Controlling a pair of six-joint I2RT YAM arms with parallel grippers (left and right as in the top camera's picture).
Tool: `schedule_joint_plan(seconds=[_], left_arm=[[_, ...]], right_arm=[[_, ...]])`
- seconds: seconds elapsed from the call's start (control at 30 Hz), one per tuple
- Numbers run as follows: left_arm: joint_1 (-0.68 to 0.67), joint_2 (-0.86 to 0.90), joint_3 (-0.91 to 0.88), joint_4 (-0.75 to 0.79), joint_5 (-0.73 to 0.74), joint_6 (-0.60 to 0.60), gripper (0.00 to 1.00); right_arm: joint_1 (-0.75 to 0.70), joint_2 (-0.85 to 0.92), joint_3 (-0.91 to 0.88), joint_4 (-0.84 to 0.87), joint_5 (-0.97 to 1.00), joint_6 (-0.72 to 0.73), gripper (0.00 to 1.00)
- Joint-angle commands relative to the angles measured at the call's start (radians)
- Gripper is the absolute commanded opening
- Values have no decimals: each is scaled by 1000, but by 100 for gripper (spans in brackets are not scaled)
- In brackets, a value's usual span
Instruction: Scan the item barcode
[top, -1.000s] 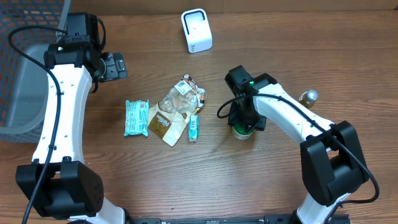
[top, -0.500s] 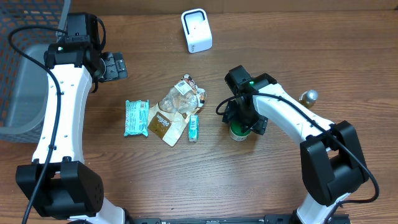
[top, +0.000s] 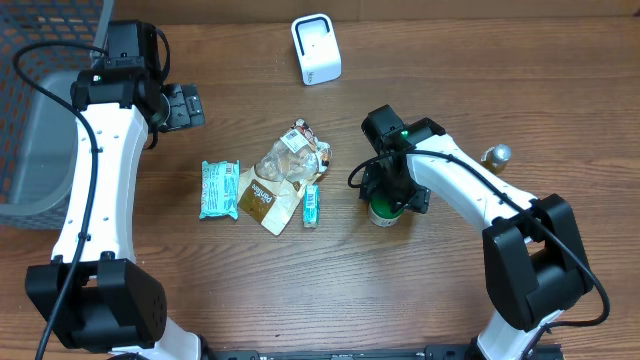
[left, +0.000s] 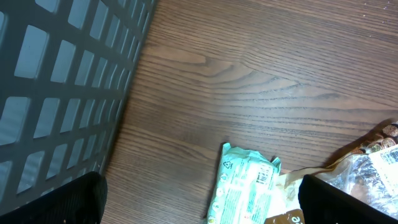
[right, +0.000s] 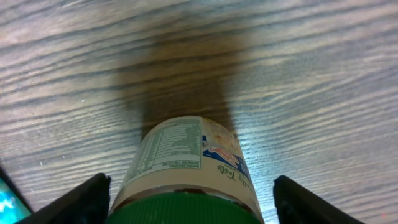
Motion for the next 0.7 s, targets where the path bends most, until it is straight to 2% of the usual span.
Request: schedule_joint_plan(seconds=[0.0, 0.17, 0.2, 0.37, 0.53, 0.67], left_arm=[[0, -7, 18, 1, -6, 1, 100], [0, -7, 18, 1, -6, 1, 100], [0, -7, 18, 1, -6, 1, 99], [0, -7, 18, 1, -6, 1, 100], [0, -7, 18, 1, -6, 1, 100], [0, -7, 18, 1, -6, 1, 100]], right_arm=[[0, 1, -8, -9, 18, -34, 76], [0, 1, -8, -24, 17, -25, 54], [0, 1, -8, -23, 17, -25, 53], [0, 1, -8, -29, 17, 18, 54], [0, 1, -8, -26, 17, 22, 72], [0, 1, -24, -26, 16, -75, 73]])
